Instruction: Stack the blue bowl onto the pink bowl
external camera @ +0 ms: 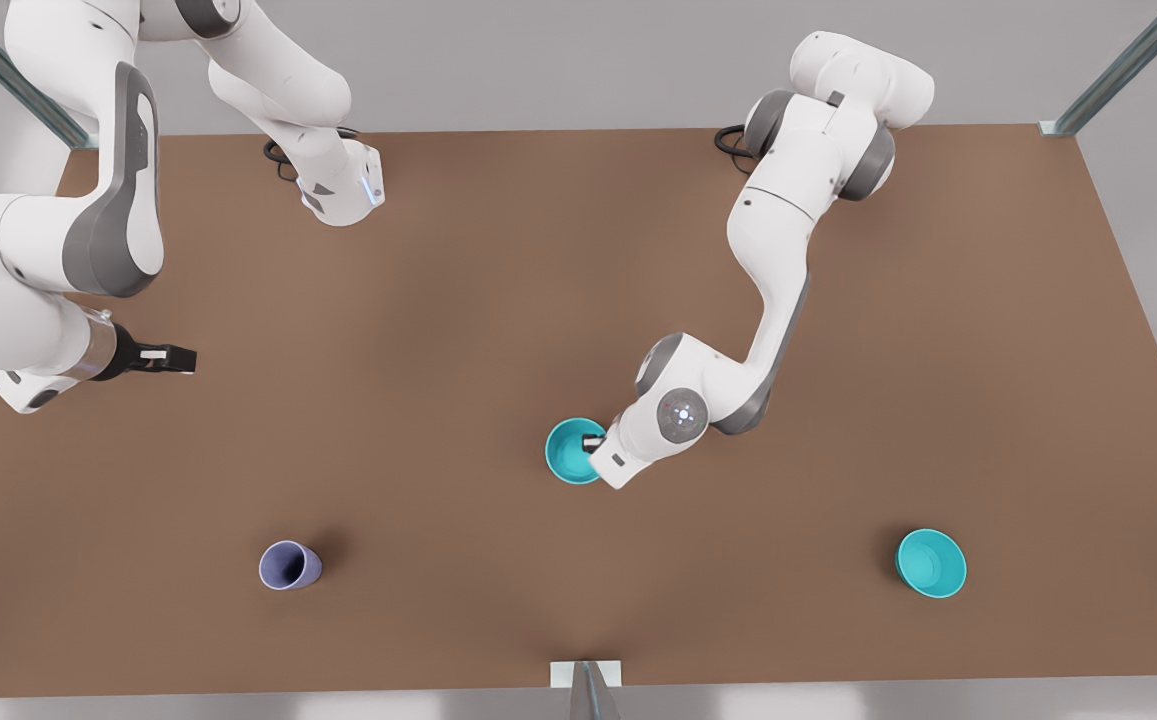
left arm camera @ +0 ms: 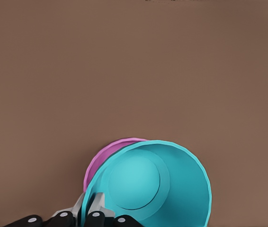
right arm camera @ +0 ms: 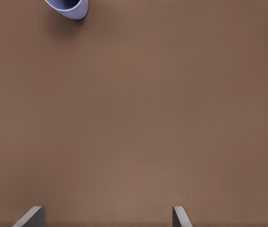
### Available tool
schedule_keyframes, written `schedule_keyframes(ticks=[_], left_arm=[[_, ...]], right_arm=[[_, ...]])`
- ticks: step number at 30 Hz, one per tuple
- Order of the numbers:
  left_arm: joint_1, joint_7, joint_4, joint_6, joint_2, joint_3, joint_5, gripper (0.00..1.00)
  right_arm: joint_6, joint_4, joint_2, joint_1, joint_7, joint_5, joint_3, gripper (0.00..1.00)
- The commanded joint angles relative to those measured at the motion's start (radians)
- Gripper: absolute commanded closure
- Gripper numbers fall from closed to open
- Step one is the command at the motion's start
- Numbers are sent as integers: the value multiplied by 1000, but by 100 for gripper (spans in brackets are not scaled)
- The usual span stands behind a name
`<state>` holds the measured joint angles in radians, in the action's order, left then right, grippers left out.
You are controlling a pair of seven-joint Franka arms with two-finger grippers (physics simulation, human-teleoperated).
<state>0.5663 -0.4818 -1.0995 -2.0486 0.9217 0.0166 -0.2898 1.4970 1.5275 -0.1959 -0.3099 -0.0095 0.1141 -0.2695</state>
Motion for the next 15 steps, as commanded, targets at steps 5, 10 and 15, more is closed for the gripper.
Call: schedule_keyframes(ticks=[5,10,15], left_arm=[[0,-316,-3,-4,-4,0,-3,79],[10,-307,-46,-7,-15,0,9,79],[20,-316,-45,-15,-12,0,4,79]], right_arm=[[0,0,1,0,-13,-1,-1,0],[0,0,1,0,-13,-1,-1,0],[2,0,-2,0,-15,-1,-1,0]])
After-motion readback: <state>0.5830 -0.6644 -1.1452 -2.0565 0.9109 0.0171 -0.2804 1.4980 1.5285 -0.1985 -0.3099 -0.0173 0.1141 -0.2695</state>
